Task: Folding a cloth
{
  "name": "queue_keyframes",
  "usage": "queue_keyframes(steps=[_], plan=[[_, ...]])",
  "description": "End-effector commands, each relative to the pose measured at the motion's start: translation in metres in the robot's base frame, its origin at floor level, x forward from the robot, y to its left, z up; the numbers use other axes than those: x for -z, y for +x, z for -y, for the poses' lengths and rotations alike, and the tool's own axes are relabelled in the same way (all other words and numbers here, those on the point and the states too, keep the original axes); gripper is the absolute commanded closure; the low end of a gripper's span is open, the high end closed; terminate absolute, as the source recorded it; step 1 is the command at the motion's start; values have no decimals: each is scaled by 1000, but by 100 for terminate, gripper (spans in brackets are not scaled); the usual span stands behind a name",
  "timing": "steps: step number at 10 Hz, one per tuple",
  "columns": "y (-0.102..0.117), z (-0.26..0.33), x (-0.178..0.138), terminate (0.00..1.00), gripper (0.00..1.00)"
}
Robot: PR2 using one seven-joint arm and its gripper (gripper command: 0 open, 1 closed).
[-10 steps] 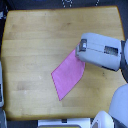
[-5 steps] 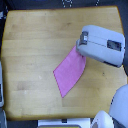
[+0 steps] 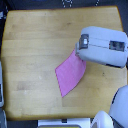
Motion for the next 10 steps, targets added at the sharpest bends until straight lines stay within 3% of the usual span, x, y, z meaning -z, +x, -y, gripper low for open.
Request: queue_keyframes(steps=[1, 4, 8, 10], plan=[[-62, -51, 0, 0, 100], [-89, -92, 10, 0, 100], [-83, -116, 11, 0, 100], [-92, -138, 14, 0, 100]])
